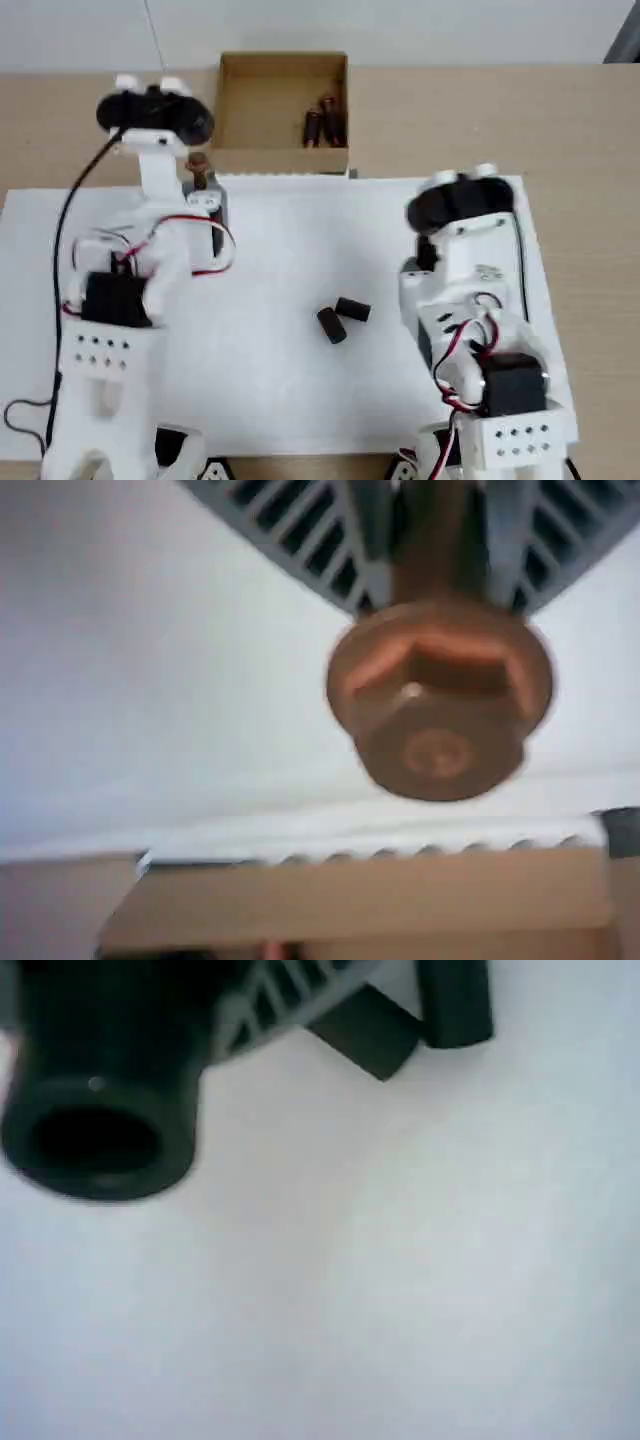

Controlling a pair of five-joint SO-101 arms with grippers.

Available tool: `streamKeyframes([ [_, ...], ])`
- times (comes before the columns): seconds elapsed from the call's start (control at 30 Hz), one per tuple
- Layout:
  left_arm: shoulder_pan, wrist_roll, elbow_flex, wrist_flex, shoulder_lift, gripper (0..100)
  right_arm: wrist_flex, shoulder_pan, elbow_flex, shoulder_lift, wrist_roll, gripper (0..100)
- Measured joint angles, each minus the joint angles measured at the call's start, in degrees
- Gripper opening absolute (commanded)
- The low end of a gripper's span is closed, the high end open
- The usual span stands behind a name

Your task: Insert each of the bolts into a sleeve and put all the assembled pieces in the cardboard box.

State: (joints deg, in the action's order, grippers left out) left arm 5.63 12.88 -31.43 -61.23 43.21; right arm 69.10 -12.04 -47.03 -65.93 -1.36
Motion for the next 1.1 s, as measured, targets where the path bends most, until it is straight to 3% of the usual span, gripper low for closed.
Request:
streamKeyframes([
  [0.5,2.4,22.3,-25.1,16.0,23.9,0,-23.6,-13.0,-14.2,0.0,0.0,0.2],
  [0.73,2.4,25.8,-36.6,23.1,38.3,1,-30.1,-19.2,-18.3,0.0,5.1,0.2],
  [1.1,2.4,27.3,-46.2,23.5,59.3,1,-30.8,-25.9,-18.6,0.0,8.2,0.2],
])
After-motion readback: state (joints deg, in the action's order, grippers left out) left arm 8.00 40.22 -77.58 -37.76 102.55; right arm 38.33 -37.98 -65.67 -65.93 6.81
